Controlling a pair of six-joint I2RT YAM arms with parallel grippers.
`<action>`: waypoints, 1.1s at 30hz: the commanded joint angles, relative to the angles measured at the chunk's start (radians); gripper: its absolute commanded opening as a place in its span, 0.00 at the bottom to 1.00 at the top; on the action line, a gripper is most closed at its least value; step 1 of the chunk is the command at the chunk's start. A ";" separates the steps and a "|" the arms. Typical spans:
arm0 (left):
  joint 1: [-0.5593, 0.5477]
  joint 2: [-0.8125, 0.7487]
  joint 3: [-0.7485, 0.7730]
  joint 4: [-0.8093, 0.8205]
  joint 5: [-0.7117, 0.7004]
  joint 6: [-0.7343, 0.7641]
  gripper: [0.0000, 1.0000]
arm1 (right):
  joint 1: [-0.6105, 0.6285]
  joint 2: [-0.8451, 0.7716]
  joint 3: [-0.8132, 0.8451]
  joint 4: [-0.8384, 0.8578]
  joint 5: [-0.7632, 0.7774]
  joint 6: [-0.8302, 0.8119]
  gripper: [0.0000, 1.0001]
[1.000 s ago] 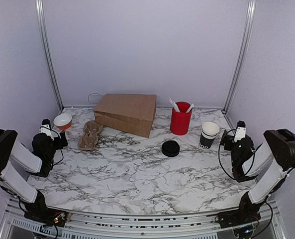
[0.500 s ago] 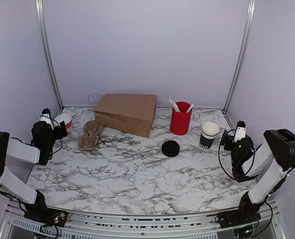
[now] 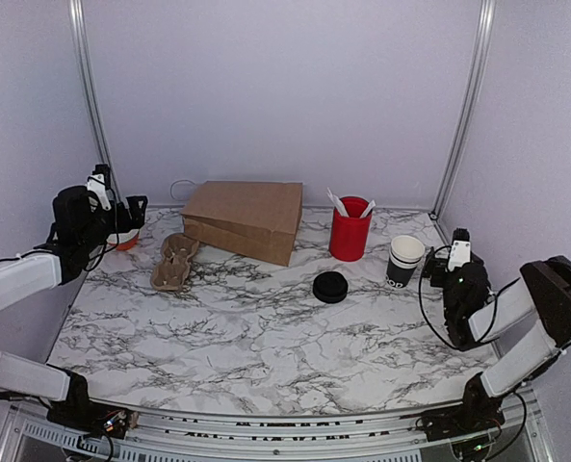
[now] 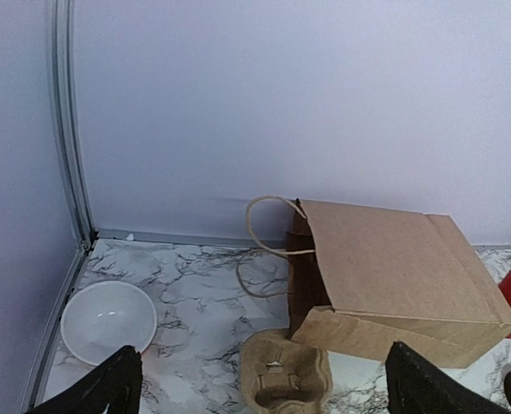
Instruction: Pack the takeout coffee
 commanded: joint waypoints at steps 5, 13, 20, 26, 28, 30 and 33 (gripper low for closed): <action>-0.049 0.010 0.216 -0.316 0.195 -0.039 0.99 | 0.110 -0.359 0.213 -0.367 0.084 -0.003 1.00; -0.137 0.075 0.473 -0.638 0.135 -0.047 0.99 | 0.110 -0.466 0.575 -1.120 0.047 0.229 1.00; -0.165 0.129 0.504 -0.718 0.131 -0.149 0.99 | 0.092 -0.470 0.656 -1.346 0.030 0.340 1.00; -0.087 0.142 0.471 -0.708 0.202 -0.250 0.99 | 0.092 -0.430 0.729 -1.474 -0.072 0.327 1.00; -0.075 0.147 0.461 -0.703 0.222 -0.240 0.99 | 0.114 -0.395 0.757 -1.521 -0.081 0.312 1.00; -0.077 0.151 0.461 -0.712 0.228 -0.218 0.99 | 0.121 -0.373 0.776 -1.547 -0.107 0.320 1.00; -0.117 0.122 0.464 -0.734 0.149 -0.178 0.99 | 0.122 -0.335 0.817 -1.591 -0.153 0.330 1.00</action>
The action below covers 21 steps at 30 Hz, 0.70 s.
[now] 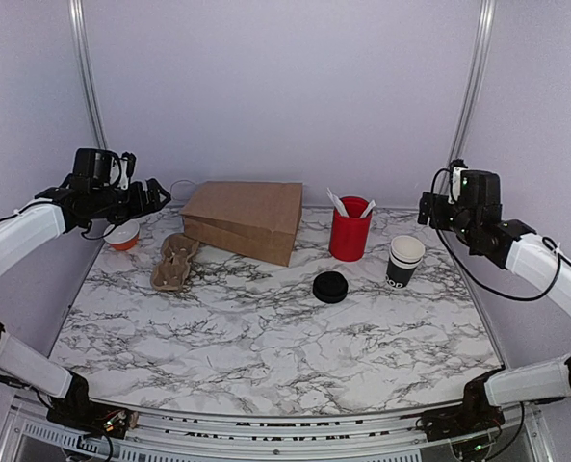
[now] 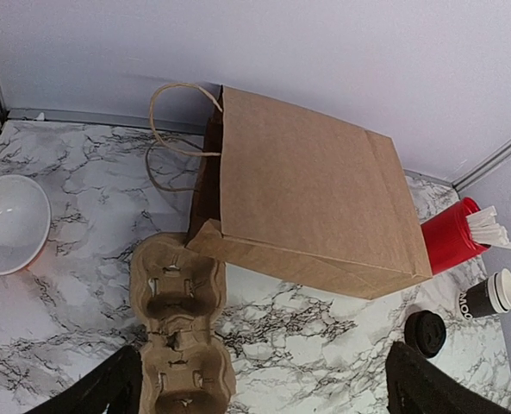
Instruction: Pack the takeout coffee
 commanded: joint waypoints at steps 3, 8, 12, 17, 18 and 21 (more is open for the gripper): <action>-0.113 -0.068 0.000 -0.042 -0.122 0.077 0.99 | 0.018 0.084 0.100 -0.139 -0.126 0.014 1.00; -0.224 -0.113 -0.022 -0.033 -0.229 0.131 0.99 | 0.049 0.187 0.147 -0.188 -0.185 0.006 0.96; -0.228 -0.152 -0.059 -0.001 -0.258 0.125 0.99 | 0.081 0.255 0.179 -0.236 -0.175 0.008 0.91; -0.224 -0.169 -0.094 0.031 -0.348 0.078 0.99 | 0.081 0.340 0.241 -0.327 -0.147 0.019 0.80; -0.223 -0.163 -0.095 0.027 -0.365 0.072 0.99 | 0.081 0.352 0.253 -0.338 -0.143 0.019 0.79; -0.209 -0.156 -0.103 0.018 -0.376 0.041 0.99 | 0.081 0.377 0.277 -0.360 -0.142 0.009 0.73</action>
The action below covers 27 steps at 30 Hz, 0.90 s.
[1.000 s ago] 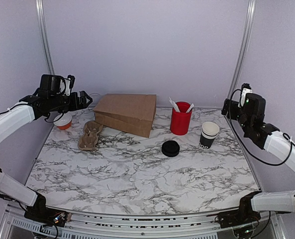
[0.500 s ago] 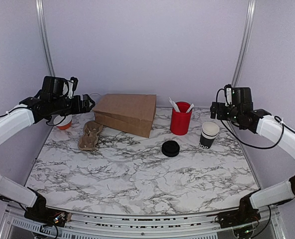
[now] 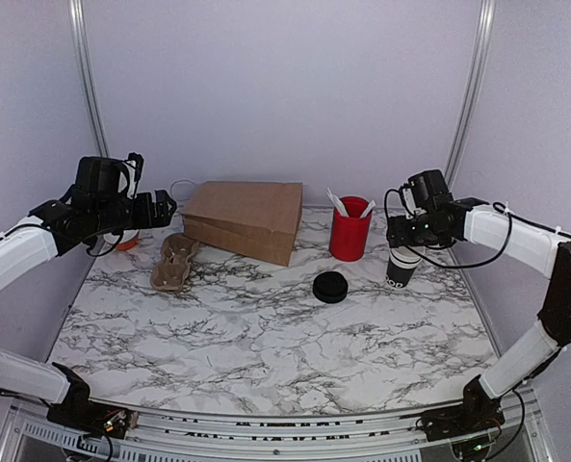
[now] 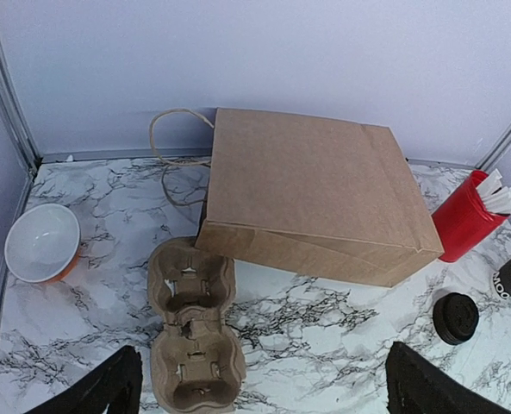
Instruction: Pack the takeout coffee
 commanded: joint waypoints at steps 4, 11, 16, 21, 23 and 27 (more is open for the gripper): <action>0.033 -0.036 -0.032 0.041 -0.055 -0.067 0.99 | 0.004 0.050 0.083 -0.095 0.017 -0.004 0.65; 0.055 -0.056 -0.045 0.043 -0.046 -0.054 0.99 | 0.005 0.077 0.101 -0.141 0.003 -0.024 0.53; 0.056 -0.097 -0.068 0.079 0.028 -0.037 0.99 | 0.007 0.089 0.102 -0.146 -0.006 -0.028 0.45; 0.056 -0.144 -0.103 0.122 0.062 -0.011 0.99 | 0.008 0.125 0.124 -0.164 -0.023 -0.035 0.35; 0.055 -0.153 -0.114 0.136 0.069 -0.007 0.99 | 0.010 0.134 0.134 -0.170 -0.021 -0.035 0.33; 0.055 -0.143 -0.112 0.136 0.075 -0.004 0.99 | 0.010 0.144 0.145 -0.176 -0.019 -0.031 0.29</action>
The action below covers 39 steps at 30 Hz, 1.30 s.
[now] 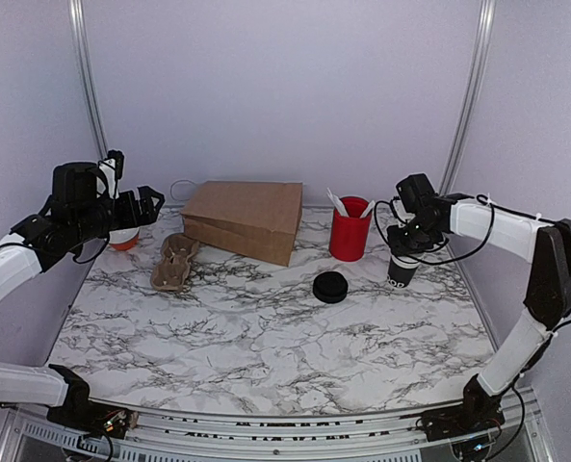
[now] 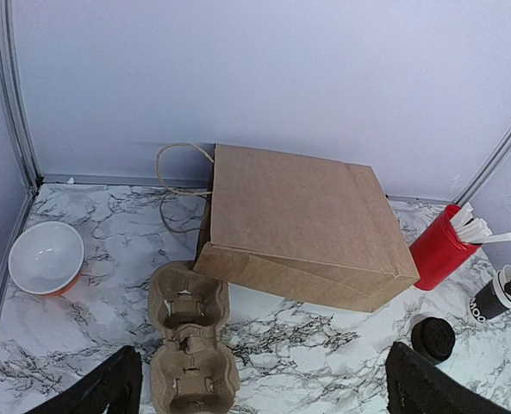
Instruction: Pack the takeout coffee
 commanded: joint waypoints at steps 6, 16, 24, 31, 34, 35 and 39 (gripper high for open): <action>0.004 0.003 -0.009 0.046 0.045 0.019 0.99 | 0.010 0.024 0.065 -0.039 0.003 -0.002 0.18; 0.004 0.009 -0.009 0.045 0.071 0.019 0.99 | 0.029 0.041 0.115 -0.085 0.073 -0.013 0.00; 0.004 0.018 -0.008 0.045 0.080 0.017 0.99 | 0.087 0.079 0.210 -0.187 0.247 -0.001 0.00; 0.004 0.025 -0.006 0.044 0.087 0.016 0.99 | 0.111 0.116 0.267 -0.227 0.307 0.012 0.00; 0.003 0.026 -0.006 0.043 0.087 0.016 0.99 | 0.111 0.119 0.271 -0.220 0.277 0.008 0.00; 0.004 0.027 -0.006 0.043 0.087 0.016 0.99 | 0.112 0.119 0.270 -0.219 0.267 0.007 0.00; 0.004 0.030 -0.006 0.043 0.088 0.016 0.99 | 0.111 0.108 0.285 -0.226 0.275 0.005 0.00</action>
